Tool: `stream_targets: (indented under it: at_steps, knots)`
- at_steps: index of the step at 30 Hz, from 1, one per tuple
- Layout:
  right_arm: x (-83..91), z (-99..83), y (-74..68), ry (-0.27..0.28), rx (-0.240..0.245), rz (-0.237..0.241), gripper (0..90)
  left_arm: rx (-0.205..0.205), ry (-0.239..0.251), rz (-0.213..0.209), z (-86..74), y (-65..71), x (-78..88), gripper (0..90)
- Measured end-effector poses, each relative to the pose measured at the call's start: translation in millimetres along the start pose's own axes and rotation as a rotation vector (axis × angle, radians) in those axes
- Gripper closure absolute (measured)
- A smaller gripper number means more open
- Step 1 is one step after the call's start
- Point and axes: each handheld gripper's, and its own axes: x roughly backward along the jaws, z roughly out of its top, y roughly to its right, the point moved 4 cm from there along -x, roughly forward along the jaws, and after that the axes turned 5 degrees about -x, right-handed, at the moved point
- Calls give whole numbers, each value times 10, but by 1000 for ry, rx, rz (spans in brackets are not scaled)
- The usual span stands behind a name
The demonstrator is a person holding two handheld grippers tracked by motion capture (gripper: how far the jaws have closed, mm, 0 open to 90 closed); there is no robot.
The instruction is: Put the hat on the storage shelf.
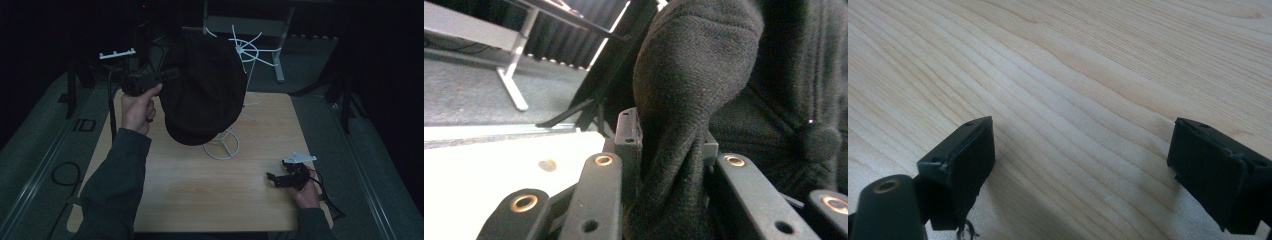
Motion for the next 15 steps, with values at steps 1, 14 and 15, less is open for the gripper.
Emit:
stream_targets:
  at_steps: [1,14,15]
  knots:
    - [0,0,-1,0,0,1,116,-10,-8,15,-12,-4,-11,753]
    - [0,0,1,1,3,0,116,-40,-43,68,-65,-14,-60,721]
    - [0,-1,0,1,3,1,116,-41,-48,70,-74,-24,-71,721]
